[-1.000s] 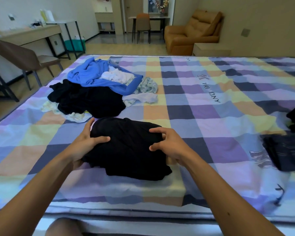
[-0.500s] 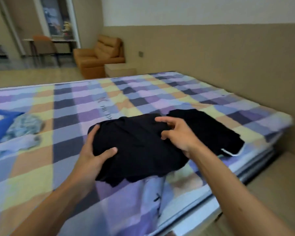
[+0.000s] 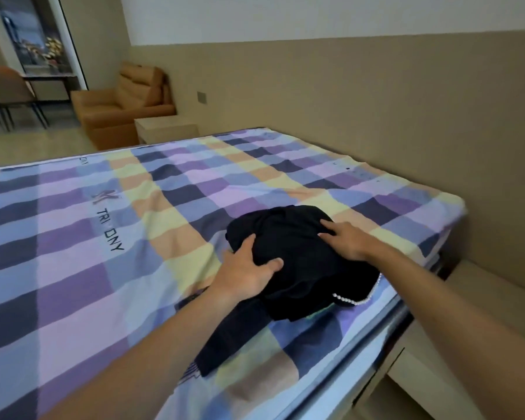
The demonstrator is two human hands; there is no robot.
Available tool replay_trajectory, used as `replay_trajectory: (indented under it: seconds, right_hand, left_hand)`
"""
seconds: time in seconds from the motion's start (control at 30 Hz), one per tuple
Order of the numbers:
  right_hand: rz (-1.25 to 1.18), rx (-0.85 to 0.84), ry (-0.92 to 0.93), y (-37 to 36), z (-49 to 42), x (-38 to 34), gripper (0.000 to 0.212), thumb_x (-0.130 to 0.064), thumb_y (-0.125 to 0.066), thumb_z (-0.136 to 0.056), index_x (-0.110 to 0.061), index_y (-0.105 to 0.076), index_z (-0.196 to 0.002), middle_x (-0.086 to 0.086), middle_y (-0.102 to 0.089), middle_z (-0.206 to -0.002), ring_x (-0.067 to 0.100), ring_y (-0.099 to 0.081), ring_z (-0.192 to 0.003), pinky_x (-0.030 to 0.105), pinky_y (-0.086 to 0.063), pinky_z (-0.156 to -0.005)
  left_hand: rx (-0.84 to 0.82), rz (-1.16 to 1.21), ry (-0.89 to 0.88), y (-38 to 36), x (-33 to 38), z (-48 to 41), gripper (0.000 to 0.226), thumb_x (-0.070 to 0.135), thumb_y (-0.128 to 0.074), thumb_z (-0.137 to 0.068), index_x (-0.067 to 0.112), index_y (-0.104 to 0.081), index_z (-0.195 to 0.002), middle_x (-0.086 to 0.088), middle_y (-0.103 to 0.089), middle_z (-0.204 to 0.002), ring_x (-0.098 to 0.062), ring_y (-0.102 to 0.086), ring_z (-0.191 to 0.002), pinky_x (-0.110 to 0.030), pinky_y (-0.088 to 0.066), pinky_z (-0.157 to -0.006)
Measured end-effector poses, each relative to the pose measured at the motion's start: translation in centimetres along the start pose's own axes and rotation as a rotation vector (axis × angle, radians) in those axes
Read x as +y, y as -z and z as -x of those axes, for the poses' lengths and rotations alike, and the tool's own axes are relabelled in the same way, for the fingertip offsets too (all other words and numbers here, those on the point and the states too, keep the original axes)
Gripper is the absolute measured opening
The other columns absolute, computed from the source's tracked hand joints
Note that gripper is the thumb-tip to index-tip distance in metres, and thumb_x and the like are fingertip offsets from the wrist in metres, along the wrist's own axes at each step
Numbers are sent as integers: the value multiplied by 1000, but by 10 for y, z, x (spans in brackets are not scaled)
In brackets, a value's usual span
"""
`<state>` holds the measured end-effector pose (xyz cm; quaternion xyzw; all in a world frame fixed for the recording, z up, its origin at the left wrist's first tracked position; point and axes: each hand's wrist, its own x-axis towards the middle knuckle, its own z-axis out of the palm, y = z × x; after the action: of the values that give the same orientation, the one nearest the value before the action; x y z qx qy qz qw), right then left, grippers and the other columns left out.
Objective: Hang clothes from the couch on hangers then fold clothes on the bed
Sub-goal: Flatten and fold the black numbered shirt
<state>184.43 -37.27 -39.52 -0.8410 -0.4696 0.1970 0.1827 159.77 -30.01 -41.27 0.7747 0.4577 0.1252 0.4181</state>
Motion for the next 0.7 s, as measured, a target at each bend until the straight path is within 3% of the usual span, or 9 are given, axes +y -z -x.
replay_trajectory:
  seconds: [0.1, 0.17, 0.23, 0.33, 0.4, 0.53, 0.7]
  right_hand:
    - [-33, 44, -4, -14, -4, 11, 67, -62, -39, -101, -31, -27, -159, 9, -19, -166, 33, -29, -149, 47, -24, -122]
    - [-11, 108, 56, -10, -2, 6, 72, -69, -39, -97, -33, -29, -159, 3, -10, -169, 27, -16, -155, 51, -14, -125]
    - [-83, 137, 135, -7, 1, -1, 71, -71, -40, -95, -36, -33, -157, -4, -10, -169, 22, -13, -155, 49, -11, -126]
    - [-144, 130, 173, -24, 5, 5, 79, -80, -44, -87, -41, -35, -155, -7, -18, -168, 16, -16, -155, 45, -13, -125]
    - [-122, 174, 173, -43, 9, 14, 89, -86, -39, -77, -45, -31, -155, -8, -19, -168, 14, -13, -155, 45, -13, -125]
    - [-74, 247, 176, -56, 6, 18, 74, -74, -50, -90, -45, -31, -155, -11, -19, -167, 12, -11, -155, 45, -12, -123]
    - [-113, 223, 141, -50, 12, 13, 72, -70, -55, -90, -44, -34, -154, -10, -22, -167, 13, -14, -155, 48, -13, -124]
  left_hand:
    - [322, -476, -70, 25, 18, 3, 77, 78, -39, -89, 27, -41, -146, -16, -33, -148, -38, -28, -139, -47, -32, -113]
    - [494, -513, -272, 32, 42, 2, 78, 77, -39, -89, 21, -44, -143, -15, -31, -151, -36, -23, -142, -48, -28, -114]
    - [399, -455, -414, 22, 57, -7, 88, 80, -42, -86, 24, -33, -153, -10, -17, -164, -30, -8, -152, -49, -19, -121]
    - [145, -474, -338, -16, 38, -23, 115, 94, -40, -72, 29, -9, -162, -5, -1, -170, -27, 9, -156, -51, -3, -125]
    - [130, -472, -341, -41, 6, -29, 125, 99, -36, -65, 26, -3, -162, -5, 4, -170, -26, 15, -155, -50, 3, -126]
    - [186, -386, -381, -54, -20, -30, 125, 98, -38, -65, 26, -5, -162, -1, 7, -170, -21, 20, -154, -48, 5, -125]
    - [132, -325, -354, -42, -7, -24, 117, 88, -55, -71, 25, -15, -161, -1, -1, -170, -21, 14, -155, -48, 1, -127]
